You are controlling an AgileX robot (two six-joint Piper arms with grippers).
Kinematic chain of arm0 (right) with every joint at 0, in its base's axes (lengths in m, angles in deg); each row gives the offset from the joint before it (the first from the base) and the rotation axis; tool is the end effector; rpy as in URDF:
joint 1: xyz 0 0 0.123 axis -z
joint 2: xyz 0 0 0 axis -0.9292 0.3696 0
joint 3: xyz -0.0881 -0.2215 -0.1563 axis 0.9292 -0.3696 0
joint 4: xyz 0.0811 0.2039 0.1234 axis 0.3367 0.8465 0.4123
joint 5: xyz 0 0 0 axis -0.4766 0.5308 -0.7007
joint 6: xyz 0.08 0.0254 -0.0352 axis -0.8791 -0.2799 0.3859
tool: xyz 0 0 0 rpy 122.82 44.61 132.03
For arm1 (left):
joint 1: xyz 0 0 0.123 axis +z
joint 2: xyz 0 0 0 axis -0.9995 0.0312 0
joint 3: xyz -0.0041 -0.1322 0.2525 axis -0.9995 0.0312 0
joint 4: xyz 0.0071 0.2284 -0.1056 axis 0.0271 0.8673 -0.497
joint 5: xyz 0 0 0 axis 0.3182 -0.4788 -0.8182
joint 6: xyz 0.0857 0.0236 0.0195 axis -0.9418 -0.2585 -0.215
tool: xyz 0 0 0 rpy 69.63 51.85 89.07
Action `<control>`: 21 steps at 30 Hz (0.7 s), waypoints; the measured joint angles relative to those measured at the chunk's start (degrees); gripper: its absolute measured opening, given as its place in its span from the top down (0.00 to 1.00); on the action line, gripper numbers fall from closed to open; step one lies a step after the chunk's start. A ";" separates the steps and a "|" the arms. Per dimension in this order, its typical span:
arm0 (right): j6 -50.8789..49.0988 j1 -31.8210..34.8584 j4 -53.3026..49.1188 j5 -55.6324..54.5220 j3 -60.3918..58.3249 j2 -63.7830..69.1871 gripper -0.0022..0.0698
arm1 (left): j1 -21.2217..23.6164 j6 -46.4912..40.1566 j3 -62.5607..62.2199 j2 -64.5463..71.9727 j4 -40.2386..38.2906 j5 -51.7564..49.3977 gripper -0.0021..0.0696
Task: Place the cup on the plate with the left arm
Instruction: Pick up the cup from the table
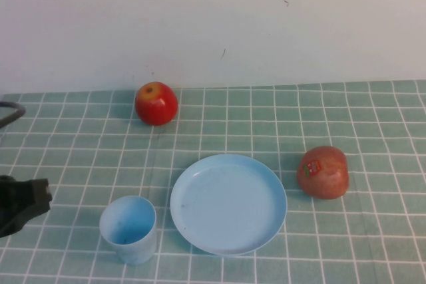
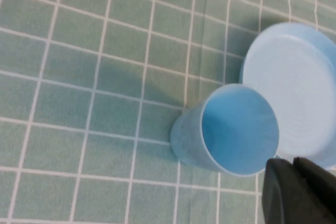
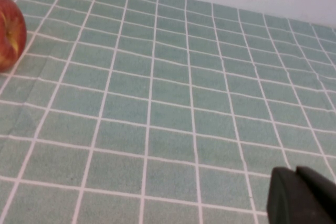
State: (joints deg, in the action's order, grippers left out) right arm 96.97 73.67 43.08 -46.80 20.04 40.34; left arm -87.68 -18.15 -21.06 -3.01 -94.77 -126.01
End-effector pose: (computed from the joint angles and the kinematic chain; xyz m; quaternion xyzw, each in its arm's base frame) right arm 0.0520 -0.0090 0.1710 -0.0459 0.8027 -0.1170 0.5830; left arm 0.1656 -0.0245 0.3008 -0.1146 0.9160 -0.1944 0.3317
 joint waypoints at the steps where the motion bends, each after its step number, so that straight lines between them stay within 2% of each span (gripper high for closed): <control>1: 0.00 0.00 0.00 0.00 0.00 0.00 0.97 | 0.00 -1.19 -1.07 1.25 -0.47 -1.60 0.97; 5: 0.00 0.00 0.00 0.00 0.00 0.00 0.97 | 0.00 -3.43 -4.85 5.29 -1.18 -4.40 0.87; 10: 0.00 0.00 0.00 0.00 0.00 0.00 0.97 | 0.00 -6.83 -8.10 10.19 -3.96 -5.74 0.57; 12: 0.00 0.00 0.00 0.00 0.00 0.00 0.97 | 0.00 -8.58 -8.95 12.05 -5.83 -6.16 0.49; 21: 0.00 0.00 0.00 0.00 0.00 0.00 0.97 | 0.00 -11.20 -12.08 20.82 -6.64 -9.87 0.44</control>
State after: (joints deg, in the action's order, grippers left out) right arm 96.97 73.67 43.08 -46.80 20.04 40.34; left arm -87.68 -29.35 -33.13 17.81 -101.41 -135.88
